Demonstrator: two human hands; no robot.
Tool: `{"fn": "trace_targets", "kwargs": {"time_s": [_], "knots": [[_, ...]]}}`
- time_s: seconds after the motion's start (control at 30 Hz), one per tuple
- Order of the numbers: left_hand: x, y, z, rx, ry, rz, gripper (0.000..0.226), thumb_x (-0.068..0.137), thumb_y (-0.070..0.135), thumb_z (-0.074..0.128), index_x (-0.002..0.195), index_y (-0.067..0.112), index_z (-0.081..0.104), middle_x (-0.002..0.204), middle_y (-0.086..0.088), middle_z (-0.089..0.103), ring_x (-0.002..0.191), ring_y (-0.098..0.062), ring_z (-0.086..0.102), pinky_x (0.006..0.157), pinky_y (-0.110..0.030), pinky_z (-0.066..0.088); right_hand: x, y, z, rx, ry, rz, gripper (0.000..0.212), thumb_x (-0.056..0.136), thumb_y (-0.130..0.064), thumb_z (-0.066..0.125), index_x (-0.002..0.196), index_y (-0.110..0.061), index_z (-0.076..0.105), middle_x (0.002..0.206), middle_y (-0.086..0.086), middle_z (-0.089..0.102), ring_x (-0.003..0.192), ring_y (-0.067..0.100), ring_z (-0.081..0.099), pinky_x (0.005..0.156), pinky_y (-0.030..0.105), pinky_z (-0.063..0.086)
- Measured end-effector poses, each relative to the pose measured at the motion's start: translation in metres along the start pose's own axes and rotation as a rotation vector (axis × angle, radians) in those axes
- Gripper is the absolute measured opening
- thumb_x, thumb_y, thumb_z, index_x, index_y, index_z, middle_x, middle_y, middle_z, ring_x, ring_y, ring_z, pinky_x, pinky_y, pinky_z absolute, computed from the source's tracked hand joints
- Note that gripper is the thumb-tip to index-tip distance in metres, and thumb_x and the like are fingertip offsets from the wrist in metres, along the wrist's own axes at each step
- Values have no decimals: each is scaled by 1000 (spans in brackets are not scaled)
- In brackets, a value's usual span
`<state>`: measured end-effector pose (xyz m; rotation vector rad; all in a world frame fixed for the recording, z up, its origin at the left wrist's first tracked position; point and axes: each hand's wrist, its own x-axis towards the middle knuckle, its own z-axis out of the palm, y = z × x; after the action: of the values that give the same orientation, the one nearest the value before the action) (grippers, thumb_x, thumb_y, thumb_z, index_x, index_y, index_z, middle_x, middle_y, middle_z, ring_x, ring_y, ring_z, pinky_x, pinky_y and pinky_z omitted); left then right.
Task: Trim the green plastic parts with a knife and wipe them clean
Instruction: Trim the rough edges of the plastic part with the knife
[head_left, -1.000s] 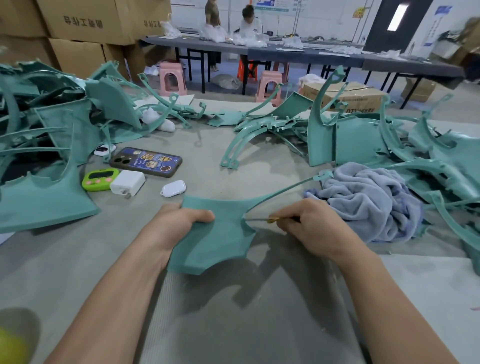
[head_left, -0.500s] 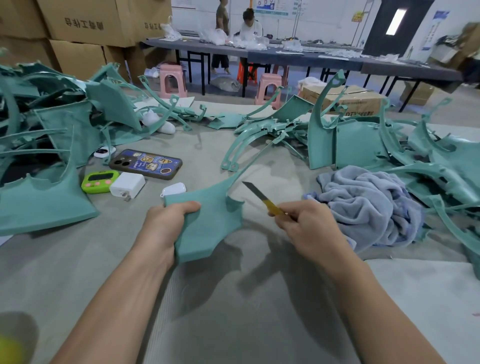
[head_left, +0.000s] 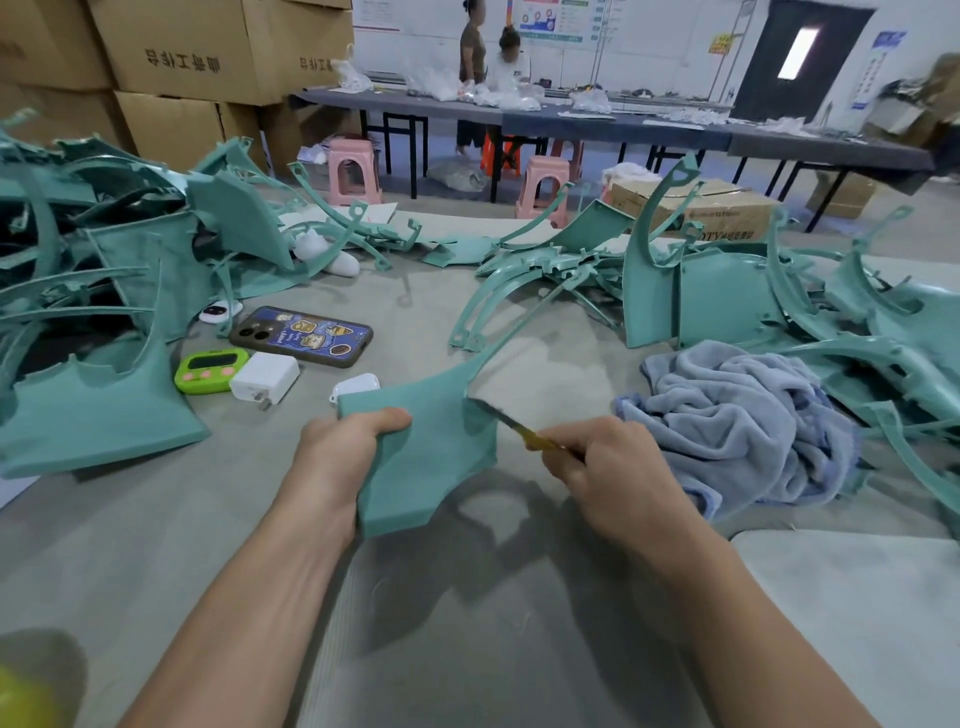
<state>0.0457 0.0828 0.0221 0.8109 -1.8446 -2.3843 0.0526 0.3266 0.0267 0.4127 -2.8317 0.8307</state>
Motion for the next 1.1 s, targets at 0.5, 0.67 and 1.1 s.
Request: {"fn": "trace_targets", "kwargs": {"time_s": [0.5,0.67,1.1], "knots": [[0,4,-3,-115,83,37,29,78,8,76,106,12,76,84,-13,78,66,-30,74,54,-44,60,0,-6,-4,-145,-207,48,32,93,-18,60,104,-42,78,71,-9,65,72,15,57,65,28,44],[1,5,-4,-318,62,-5,14,90,17,68,100,9,72,84,-7,79,65,-24,75,56,-37,60,1,-3,3,160,-63,163,21,94,-18,63,94,-31,80,54,-10,56,49,6,45,51,21,38],[-6,-6,7,-2,-239,215,67,82,-14,67,134,26,56,112,-4,73,94,-17,72,78,-27,54,7,-7,14,728,152,298,37,97,-8,62,60,-9,65,58,16,64,48,17,50,53,30,40]]}}
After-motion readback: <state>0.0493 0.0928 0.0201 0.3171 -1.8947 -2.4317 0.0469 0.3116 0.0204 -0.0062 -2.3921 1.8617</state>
